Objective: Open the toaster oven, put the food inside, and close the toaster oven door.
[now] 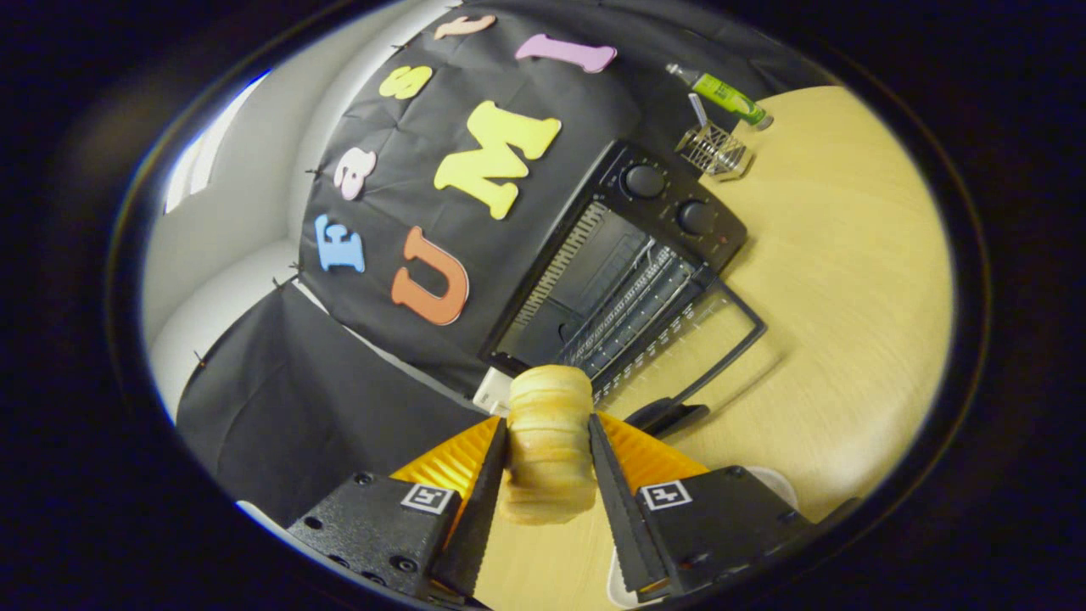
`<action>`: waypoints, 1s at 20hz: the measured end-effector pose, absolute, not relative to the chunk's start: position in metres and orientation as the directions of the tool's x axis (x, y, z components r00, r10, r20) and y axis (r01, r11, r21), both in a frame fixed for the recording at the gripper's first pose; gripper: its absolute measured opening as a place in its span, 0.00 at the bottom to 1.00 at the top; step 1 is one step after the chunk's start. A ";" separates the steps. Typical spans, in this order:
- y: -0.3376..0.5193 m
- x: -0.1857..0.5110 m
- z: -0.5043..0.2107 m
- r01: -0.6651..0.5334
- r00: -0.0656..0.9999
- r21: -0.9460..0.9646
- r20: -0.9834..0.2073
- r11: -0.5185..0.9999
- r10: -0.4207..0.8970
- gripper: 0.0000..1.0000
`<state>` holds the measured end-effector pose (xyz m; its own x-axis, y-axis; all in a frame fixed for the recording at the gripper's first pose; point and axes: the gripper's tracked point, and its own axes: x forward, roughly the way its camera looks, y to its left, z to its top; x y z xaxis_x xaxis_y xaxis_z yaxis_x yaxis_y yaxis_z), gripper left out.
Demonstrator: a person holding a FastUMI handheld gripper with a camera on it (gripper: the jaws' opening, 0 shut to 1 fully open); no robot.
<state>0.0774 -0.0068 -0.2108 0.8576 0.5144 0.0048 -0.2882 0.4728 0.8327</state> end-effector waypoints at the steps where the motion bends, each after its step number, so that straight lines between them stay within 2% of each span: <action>1: -0.011 0.091 -0.206 -0.285 0.872 0.827 0.013 0.486 0.489 0.66; 4: -0.018 0.127 -0.189 -0.298 0.905 0.810 0.071 0.505 0.420 0.66; 12: -0.018 0.225 -0.191 -0.202 0.949 0.763 -0.002 0.614 0.314 0.66; 14: -0.016 0.244 -0.197 -0.190 0.945 0.763 -0.029 0.618 0.325 0.66; 18: -0.022 0.270 -0.175 -0.230 0.952 0.734 0.031 0.639 0.306 0.66; 20: -0.023 0.283 -0.178 -0.213 0.958 0.695 0.010 0.686 0.286 0.66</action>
